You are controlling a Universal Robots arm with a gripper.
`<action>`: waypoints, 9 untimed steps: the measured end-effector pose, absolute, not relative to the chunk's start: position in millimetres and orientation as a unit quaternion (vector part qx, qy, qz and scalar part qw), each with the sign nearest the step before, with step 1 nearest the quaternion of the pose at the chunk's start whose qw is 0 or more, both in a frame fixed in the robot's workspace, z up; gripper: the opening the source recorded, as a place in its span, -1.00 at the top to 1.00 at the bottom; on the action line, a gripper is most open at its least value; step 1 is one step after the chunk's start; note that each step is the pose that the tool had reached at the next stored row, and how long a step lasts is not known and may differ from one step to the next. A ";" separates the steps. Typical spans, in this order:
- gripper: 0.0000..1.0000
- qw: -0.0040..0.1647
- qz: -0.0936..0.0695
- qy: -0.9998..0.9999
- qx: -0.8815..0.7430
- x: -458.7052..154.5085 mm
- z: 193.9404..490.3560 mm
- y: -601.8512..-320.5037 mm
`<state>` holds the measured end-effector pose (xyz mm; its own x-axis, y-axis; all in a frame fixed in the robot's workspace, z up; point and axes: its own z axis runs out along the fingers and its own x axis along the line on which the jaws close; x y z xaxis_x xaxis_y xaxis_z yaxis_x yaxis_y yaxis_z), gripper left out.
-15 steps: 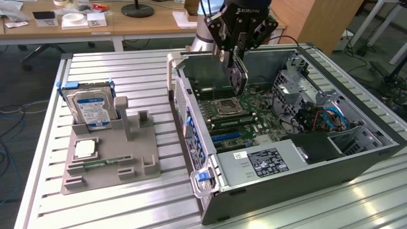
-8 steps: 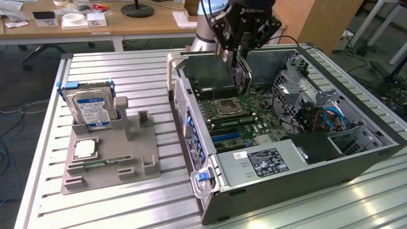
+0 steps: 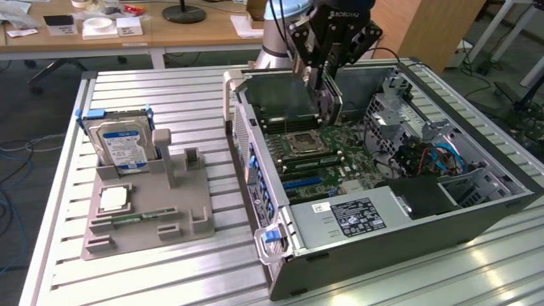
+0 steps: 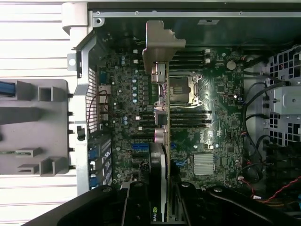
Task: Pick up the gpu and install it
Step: 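Pick up the gpu and move the gpu toward the slot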
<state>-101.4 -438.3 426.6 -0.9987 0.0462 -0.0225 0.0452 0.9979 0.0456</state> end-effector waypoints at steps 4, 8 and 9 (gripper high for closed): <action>0.47 0.012 0.023 0.999 0.023 -93.5 426.6 -438.3; 0.47 0.012 0.023 0.999 0.023 -85.8 426.7 -438.3; 0.47 0.012 0.022 0.999 0.023 -84.2 426.7 -438.3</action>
